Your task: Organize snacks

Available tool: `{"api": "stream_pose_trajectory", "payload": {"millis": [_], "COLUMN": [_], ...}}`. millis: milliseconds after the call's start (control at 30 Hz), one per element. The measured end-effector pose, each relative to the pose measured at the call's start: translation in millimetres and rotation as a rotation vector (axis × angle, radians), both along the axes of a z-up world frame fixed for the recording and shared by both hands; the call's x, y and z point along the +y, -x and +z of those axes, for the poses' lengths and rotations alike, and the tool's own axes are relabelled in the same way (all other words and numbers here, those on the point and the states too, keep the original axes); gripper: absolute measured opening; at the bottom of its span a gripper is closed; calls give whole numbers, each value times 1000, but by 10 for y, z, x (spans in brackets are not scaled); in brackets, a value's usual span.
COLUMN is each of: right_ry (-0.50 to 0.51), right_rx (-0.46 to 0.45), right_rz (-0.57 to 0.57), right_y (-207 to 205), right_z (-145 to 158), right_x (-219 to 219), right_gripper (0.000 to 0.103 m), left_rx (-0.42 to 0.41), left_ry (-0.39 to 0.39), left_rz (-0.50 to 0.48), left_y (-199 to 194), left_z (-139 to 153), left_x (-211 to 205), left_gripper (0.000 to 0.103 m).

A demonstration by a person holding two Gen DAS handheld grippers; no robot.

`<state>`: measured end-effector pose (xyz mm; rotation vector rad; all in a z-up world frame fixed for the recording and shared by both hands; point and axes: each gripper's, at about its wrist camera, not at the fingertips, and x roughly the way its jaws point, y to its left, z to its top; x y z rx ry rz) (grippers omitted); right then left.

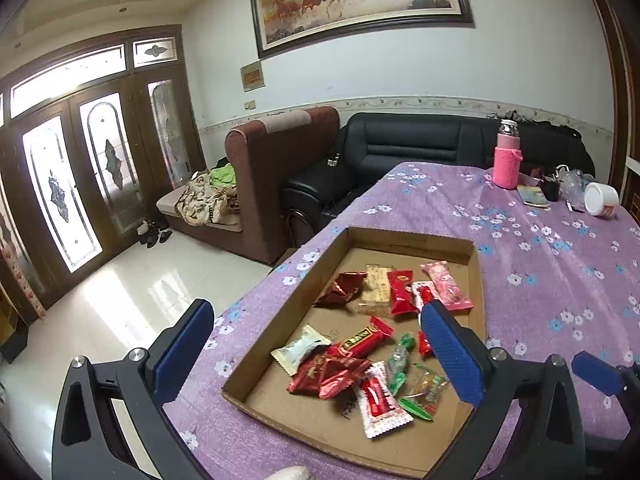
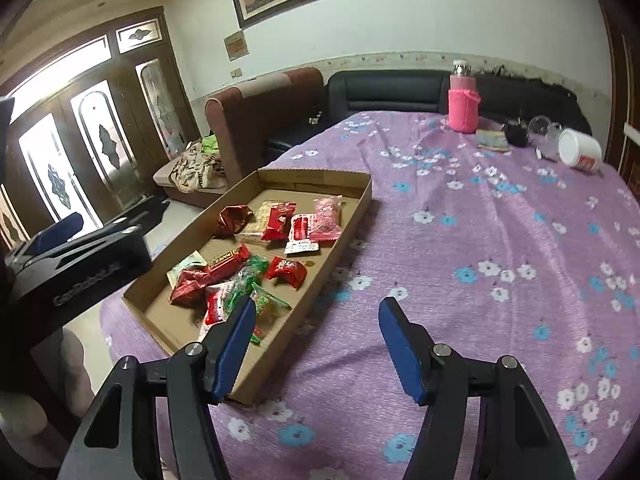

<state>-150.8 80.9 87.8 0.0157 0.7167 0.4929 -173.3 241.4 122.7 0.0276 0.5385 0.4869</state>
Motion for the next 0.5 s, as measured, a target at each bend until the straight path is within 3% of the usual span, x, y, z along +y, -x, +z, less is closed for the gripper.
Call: {"api": "stream_pose_trajectory", "payload": {"millis": [500], "right_ry": [67], "right_rx": [-7], "right_rz": [-15], "right_y": [-17], "right_z": [-88], "right_x": [62], "right_gripper": [76], "left_rx": [66], "left_ry": [96], "left_rz": [-46], "left_y": [-108], "left_z": [-151], "left_x": [40], "left_gripper": [103]}}
